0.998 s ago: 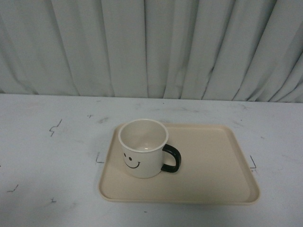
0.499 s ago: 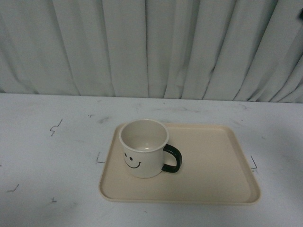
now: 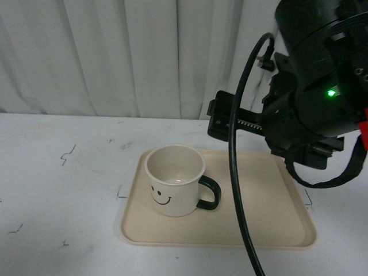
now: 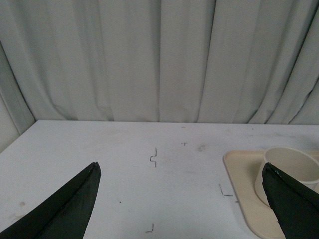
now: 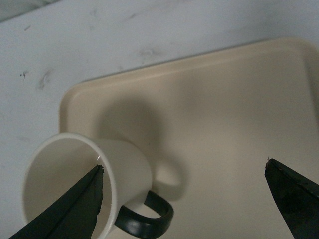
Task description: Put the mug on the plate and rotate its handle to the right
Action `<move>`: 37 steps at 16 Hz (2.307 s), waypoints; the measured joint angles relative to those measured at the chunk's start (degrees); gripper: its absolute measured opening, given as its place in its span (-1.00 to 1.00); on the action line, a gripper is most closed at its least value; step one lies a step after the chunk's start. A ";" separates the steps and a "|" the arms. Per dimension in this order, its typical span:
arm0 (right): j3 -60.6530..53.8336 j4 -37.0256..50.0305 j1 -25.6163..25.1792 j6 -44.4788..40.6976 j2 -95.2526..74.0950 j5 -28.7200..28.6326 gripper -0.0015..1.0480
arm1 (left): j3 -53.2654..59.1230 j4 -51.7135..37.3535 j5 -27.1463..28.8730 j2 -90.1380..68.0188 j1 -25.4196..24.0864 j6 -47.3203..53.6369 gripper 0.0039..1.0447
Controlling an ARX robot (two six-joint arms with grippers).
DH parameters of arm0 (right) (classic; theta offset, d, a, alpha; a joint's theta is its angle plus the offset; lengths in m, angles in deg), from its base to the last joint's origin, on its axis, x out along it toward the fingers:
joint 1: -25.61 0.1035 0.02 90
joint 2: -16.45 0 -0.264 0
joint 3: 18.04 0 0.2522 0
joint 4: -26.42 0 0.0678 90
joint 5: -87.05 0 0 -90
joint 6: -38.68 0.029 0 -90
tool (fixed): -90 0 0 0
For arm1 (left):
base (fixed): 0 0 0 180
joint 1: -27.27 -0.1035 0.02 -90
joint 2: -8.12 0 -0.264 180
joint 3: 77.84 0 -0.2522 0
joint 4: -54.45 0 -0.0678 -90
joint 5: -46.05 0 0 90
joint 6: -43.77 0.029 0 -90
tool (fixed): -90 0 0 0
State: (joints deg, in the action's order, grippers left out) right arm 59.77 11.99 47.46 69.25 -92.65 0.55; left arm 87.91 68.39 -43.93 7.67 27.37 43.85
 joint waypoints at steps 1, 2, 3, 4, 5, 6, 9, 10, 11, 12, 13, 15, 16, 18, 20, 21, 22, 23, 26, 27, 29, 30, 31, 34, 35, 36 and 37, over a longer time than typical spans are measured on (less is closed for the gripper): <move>1.79 -1.66 1.14 1.40 -1.99 -0.33 0.87 | 0.00 0.00 0.00 0.00 0.00 0.00 0.88; 2.99 -2.99 2.25 2.58 -3.43 -0.55 0.87 | 0.00 0.00 0.00 0.00 0.00 0.00 0.88; 3.85 -3.45 3.37 3.69 -4.48 -0.63 0.87 | 0.00 0.00 0.00 0.00 0.00 0.00 0.88; 4.76 -3.82 4.28 4.85 -5.44 -0.76 0.87 | 0.00 0.00 0.00 0.00 0.00 0.00 0.88; 5.66 -4.24 5.25 5.95 -6.32 -0.74 0.87 | 0.00 0.00 -0.02 0.00 0.00 0.00 0.88; 6.38 -4.46 5.95 6.54 -7.17 -0.70 0.87 | 0.00 0.00 0.00 0.00 0.00 0.00 0.88; 8.44 -4.87 6.34 7.58 -10.49 -0.46 0.87 | 0.00 0.00 -0.02 0.00 0.00 0.00 0.88; 8.70 -4.96 6.34 7.63 -10.88 -0.15 0.87 | 0.00 0.02 0.00 0.00 0.00 0.00 0.88; 8.90 -4.94 6.34 8.00 -11.06 -0.07 0.87 | 0.00 0.00 0.00 0.00 0.00 0.00 0.88; 9.27 -4.79 6.36 8.46 -11.06 0.02 0.83 | 0.00 0.02 0.00 0.00 0.00 0.00 0.88; 9.35 -4.37 6.47 8.52 -11.06 0.33 0.64 | 0.00 0.00 0.00 0.00 0.00 0.00 0.88; 9.33 -4.39 6.73 8.68 -11.08 0.55 0.22 | 0.00 0.00 0.00 0.00 0.00 0.00 0.88; 9.33 -4.35 6.86 8.83 -11.08 0.52 0.01 | 0.00 0.00 0.00 0.00 0.00 0.00 0.88; 9.33 -4.22 7.02 9.11 -11.08 0.46 -0.40 | 0.00 0.00 0.00 0.00 0.00 0.00 0.88; 9.33 -4.22 6.99 9.68 -11.08 0.09 -0.78 | 0.00 0.00 0.00 0.00 0.00 0.00 0.88; 9.35 -3.78 6.97 9.94 -11.21 -0.31 -0.93 | 0.00 0.00 0.00 0.00 0.00 0.00 0.88; 9.35 -4.00 6.97 10.16 -11.21 -0.13 -0.94 | 0.00 0.02 0.00 0.00 0.00 0.02 0.88; 9.27 -3.91 6.64 10.14 -11.21 -0.39 -0.94 | 0.00 0.00 0.00 0.00 0.00 0.00 0.88; 7.56 -3.98 4.90 7.82 -9.27 -1.11 -0.94 | 0.00 0.02 -0.02 0.00 0.00 0.00 0.88; 7.13 -4.15 3.13 5.44 -7.69 -1.88 -0.94 | 0.00 0.00 0.00 0.00 0.00 0.02 0.88; 7.08 -4.48 -1.20 -1.01 -3.98 -3.87 -0.94 | 0.00 0.02 0.00 0.00 0.00 0.00 0.88; 7.10 -4.76 -3.98 -5.53 -2.34 -5.55 -0.94 | 0.00 0.00 0.00 0.00 0.00 0.00 0.88; 7.13 -6.03 -6.95 -10.75 -1.25 -7.85 -0.94 | 0.00 0.00 0.00 0.00 0.00 0.00 0.88; 7.13 -9.64 -12.17 -25.27 -0.96 -15.39 -0.94 | 0.00 0.02 0.00 0.00 0.00 0.00 0.88; 7.13 -10.54 -12.94 -29.88 -0.63 -17.46 -0.94 | 0.00 0.00 0.00 0.00 0.00 0.00 0.88; 7.30 -11.45 -13.66 -34.14 -0.20 -19.28 -0.94 | 0.00 0.00 0.00 0.00 0.00 0.00 0.88; 7.61 -11.82 -14.16 -38.10 -0.02 -20.70 -0.94 | 0.00 0.02 0.00 0.00 0.00 0.00 0.88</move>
State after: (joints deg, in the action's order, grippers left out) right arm 67.38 0.17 33.29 31.15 -92.67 -20.14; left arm 87.91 68.41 -43.93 7.67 27.37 43.85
